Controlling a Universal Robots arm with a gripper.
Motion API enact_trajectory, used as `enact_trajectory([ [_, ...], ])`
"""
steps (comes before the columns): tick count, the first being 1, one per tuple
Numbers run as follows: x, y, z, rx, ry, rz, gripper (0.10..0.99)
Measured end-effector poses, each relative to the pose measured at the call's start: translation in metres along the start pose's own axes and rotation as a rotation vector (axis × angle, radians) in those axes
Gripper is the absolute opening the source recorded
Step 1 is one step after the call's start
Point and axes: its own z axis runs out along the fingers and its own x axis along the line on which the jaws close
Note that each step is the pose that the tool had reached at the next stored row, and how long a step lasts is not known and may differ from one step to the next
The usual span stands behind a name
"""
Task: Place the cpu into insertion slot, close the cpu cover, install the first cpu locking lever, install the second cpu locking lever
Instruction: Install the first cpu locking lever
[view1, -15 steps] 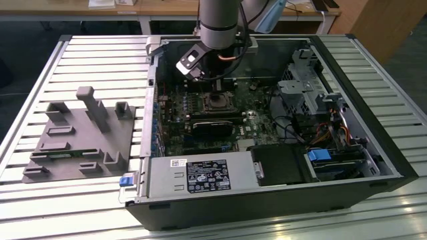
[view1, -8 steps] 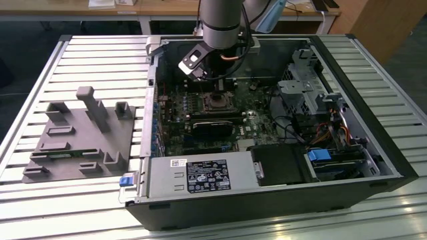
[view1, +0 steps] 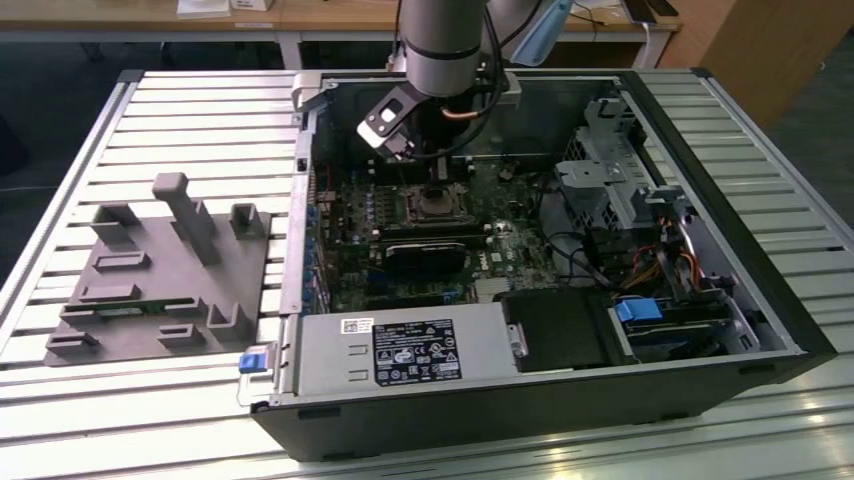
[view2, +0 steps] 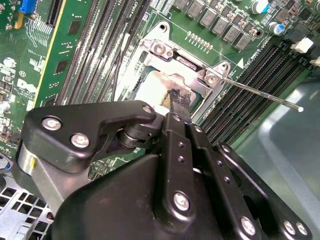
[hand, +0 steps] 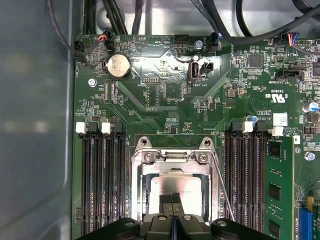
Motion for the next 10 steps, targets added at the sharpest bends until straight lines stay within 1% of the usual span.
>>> enact_trajectory([
  [10, 0.0000, 0.0001, -0.0044, 0.000, 0.0001, 0.000, 0.106],
])
